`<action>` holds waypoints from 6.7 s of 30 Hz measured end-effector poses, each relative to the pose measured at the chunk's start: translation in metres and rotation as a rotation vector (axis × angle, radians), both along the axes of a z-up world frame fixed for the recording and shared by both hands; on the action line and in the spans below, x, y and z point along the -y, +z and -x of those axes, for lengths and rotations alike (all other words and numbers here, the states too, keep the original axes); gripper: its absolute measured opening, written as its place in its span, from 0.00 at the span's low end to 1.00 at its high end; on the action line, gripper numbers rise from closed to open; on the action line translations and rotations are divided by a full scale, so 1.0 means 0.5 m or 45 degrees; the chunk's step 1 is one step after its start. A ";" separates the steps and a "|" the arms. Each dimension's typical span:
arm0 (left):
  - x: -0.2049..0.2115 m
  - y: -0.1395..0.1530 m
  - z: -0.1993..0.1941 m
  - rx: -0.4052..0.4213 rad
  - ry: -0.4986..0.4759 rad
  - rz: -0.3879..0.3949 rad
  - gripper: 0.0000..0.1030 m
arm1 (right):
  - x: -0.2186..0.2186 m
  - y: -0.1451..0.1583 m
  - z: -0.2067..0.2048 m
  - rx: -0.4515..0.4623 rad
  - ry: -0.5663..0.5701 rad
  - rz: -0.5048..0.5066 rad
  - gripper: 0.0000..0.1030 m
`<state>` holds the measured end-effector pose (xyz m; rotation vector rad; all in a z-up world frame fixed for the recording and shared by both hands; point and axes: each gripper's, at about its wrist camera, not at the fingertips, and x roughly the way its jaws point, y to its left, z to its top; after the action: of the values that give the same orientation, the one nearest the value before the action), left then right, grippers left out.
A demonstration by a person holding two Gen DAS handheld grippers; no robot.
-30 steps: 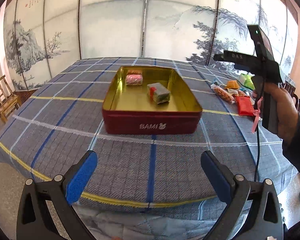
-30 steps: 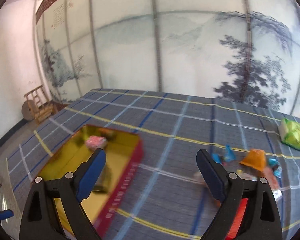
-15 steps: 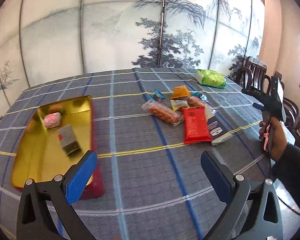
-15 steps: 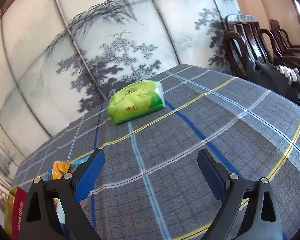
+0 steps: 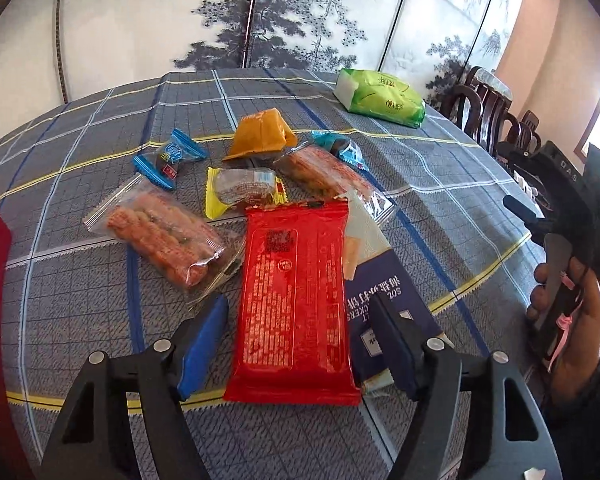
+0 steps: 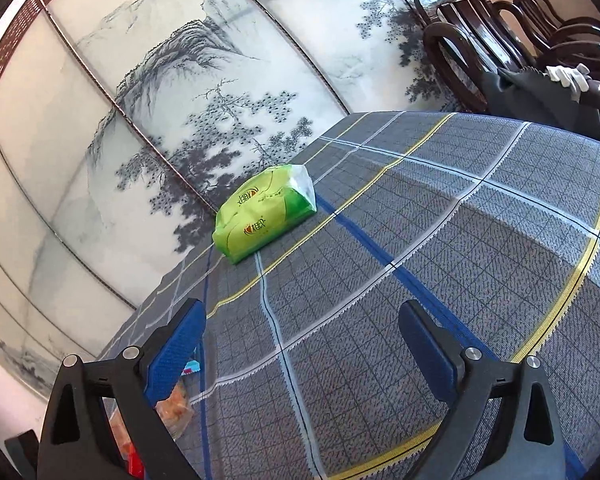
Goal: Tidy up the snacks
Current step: 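Grasp the red wrapped pastry with the left tool and lift, then carry the red pastry into the tin and release it, then grasp the blue soda cracker pack with the right tool and lift, then carry the cracker pack into the gold tin and open the right tool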
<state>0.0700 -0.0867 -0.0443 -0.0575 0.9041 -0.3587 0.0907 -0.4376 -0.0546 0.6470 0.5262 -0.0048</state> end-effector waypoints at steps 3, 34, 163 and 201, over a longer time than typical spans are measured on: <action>-0.004 -0.001 -0.005 -0.016 -0.020 0.082 0.50 | -0.005 0.001 -0.003 -0.003 0.015 0.009 0.94; -0.376 0.284 0.112 0.381 0.350 0.009 0.38 | -0.006 -0.007 -0.013 -0.069 -0.023 0.008 0.95; -0.525 0.048 0.480 0.224 0.527 0.175 0.66 | -0.522 0.136 0.026 -0.182 0.449 0.927 0.46; -0.601 0.018 0.546 0.222 0.714 0.148 0.67 | -0.823 0.185 -0.013 -0.029 0.578 0.961 0.46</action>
<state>-0.2029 0.2137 -0.0351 -0.3732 0.6593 0.1069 0.0974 -0.0263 0.0381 -0.2162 0.6317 0.2079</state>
